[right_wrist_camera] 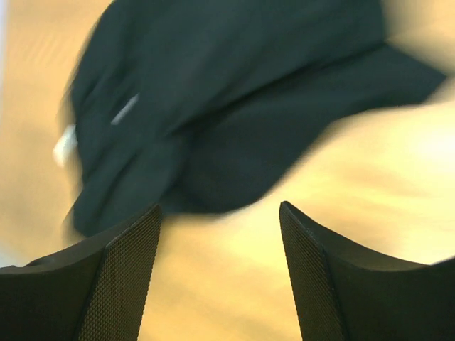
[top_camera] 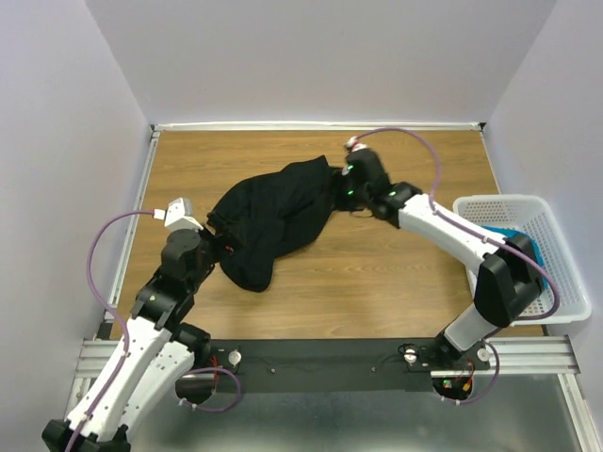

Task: Fold and stack the t-shirts
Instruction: Move the tshirt to the center of the board, then flatten the tshirt out

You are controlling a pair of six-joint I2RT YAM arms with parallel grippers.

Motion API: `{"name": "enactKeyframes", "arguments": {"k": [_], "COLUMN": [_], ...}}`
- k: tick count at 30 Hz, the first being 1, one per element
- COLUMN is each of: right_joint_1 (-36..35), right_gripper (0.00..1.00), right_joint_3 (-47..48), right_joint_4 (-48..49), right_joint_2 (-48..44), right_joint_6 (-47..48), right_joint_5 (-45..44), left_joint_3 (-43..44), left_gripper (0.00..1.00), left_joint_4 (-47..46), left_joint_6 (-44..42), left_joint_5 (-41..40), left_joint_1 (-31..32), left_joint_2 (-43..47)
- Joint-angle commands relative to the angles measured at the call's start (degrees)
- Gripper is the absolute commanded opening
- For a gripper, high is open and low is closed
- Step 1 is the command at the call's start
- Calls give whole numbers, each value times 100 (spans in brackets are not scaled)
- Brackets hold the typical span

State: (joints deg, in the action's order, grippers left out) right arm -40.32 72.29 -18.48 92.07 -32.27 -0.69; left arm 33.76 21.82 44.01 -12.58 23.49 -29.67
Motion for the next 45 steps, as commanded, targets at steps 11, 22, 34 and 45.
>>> {"name": "enactKeyframes", "arguments": {"k": [11, 22, 34, 45], "right_joint_1": [2203, 2432, 2441, 2590], "right_gripper": [74, 74, 73, 38], "right_joint_3": [-480, -549, -567, -558], "right_joint_4": [1549, 2024, 2226, 2243], "right_joint_2": [1295, 2094, 2578, 2878], "right_joint_6": [-1202, -2204, -2696, -2644], "right_joint_5": [1088, 1150, 1378, 1308], "left_joint_3": [-230, -396, -1116, -1161], "left_gripper": [96, 96, 95, 81], "left_joint_4": [-1075, -1382, -1778, -2103], "left_joint_6": [653, 942, 1514, 1181], "left_joint_5": [194, 396, 501, 757], "left_joint_1": [7, -2, -239, -783], "left_joint_2": [-2067, -2711, -2789, -3677]}}
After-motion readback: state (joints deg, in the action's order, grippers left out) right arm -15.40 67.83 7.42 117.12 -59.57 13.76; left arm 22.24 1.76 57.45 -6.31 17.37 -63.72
